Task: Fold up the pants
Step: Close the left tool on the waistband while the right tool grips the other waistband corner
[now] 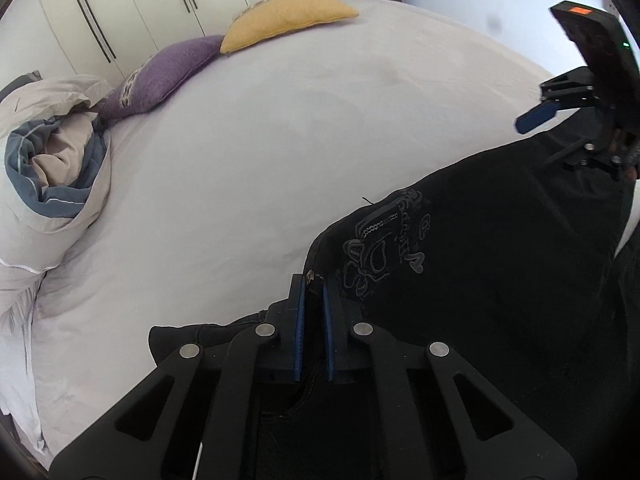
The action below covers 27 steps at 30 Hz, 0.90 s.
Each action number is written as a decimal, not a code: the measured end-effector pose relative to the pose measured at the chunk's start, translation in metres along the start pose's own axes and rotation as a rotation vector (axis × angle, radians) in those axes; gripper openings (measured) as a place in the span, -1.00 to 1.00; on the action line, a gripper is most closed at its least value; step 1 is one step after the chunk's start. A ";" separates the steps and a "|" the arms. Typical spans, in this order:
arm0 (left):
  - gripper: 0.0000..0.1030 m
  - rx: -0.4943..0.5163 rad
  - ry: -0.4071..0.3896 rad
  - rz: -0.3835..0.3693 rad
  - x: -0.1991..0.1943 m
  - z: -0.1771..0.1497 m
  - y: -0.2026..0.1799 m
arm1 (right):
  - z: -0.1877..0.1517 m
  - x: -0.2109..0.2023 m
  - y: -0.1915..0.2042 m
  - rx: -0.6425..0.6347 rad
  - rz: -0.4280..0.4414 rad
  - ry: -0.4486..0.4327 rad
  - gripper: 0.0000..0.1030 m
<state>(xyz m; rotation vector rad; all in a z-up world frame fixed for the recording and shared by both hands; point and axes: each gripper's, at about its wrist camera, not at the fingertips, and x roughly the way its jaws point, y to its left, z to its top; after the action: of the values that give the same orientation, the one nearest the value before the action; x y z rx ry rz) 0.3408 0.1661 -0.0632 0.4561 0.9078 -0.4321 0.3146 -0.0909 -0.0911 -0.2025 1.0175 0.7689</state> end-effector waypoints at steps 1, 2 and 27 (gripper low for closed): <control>-0.86 0.002 -0.010 0.003 -0.006 0.003 -0.011 | 0.003 0.004 0.001 -0.006 -0.005 0.003 0.26; -0.86 0.004 -0.022 0.004 -0.013 -0.002 -0.012 | 0.006 0.008 0.003 -0.015 -0.010 0.008 0.26; -0.87 -0.048 -0.076 -0.005 -0.080 -0.063 -0.052 | 0.023 0.028 0.066 -0.082 0.022 0.054 -0.91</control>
<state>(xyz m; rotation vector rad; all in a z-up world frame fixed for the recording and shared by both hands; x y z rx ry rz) 0.2290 0.1711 -0.0412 0.3911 0.8441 -0.4287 0.2950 -0.0183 -0.0891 -0.2843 1.0417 0.8290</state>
